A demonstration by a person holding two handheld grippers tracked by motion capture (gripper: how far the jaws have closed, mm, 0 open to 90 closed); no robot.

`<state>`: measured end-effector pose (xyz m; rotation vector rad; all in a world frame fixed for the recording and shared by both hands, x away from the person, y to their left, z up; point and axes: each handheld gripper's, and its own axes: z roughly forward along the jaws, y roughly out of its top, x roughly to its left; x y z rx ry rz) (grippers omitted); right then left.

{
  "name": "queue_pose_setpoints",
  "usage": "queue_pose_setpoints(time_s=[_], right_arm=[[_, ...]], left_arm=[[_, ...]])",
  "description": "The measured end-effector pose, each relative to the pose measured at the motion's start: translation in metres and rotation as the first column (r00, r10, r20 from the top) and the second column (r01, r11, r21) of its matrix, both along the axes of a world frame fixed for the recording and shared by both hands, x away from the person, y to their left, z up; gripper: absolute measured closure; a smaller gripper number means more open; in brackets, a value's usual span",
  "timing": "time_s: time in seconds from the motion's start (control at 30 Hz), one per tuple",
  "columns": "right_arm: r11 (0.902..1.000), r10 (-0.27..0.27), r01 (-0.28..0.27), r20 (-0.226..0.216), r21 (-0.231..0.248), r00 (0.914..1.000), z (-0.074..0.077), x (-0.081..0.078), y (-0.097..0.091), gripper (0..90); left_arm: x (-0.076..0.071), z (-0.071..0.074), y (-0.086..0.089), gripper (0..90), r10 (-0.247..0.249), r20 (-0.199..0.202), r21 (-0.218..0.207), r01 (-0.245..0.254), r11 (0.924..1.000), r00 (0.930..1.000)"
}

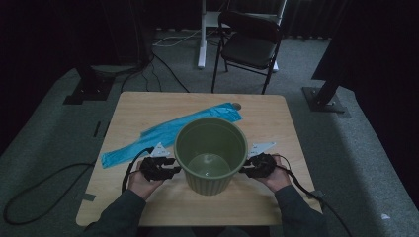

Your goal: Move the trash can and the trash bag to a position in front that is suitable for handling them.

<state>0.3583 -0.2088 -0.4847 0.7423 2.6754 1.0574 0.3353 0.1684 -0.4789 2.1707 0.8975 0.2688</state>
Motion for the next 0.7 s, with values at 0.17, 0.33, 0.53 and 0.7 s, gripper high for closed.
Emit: queue_pose_setpoints(time_s=[0.17,0.33,0.53,0.7], right_arm=[[1.0,-0.006,0.006,0.005,0.006,1.0,-0.001,0.007,0.007,65.9],[0.9996,-0.027,0.027,-0.003,-0.01,0.9996,-0.002,0.012,0.009,60.7],[0.9942,-0.076,0.075,-0.012,-0.076,0.997,-0.009,0.013,-0.011,57.9],[0.9896,-0.117,0.115,-0.016,-0.087,0.993,-0.01,0.011,-0.027,56.9]], left_arm=[[0.004,0.0,0.005,55.1,0.021,0.02,0.008,-0.021,0.9998,0.9996],[0.011,0.004,0.015,53.3,0.041,0.04,0.014,-0.042,0.999,0.9984],[0.023,0.01,0.038,52.4,0.121,0.058,0.006,-0.122,0.9925,0.9909],[0.034,0.015,0.05,52.2,0.153,0.068,0.003,-0.154,0.9881,0.9858]])
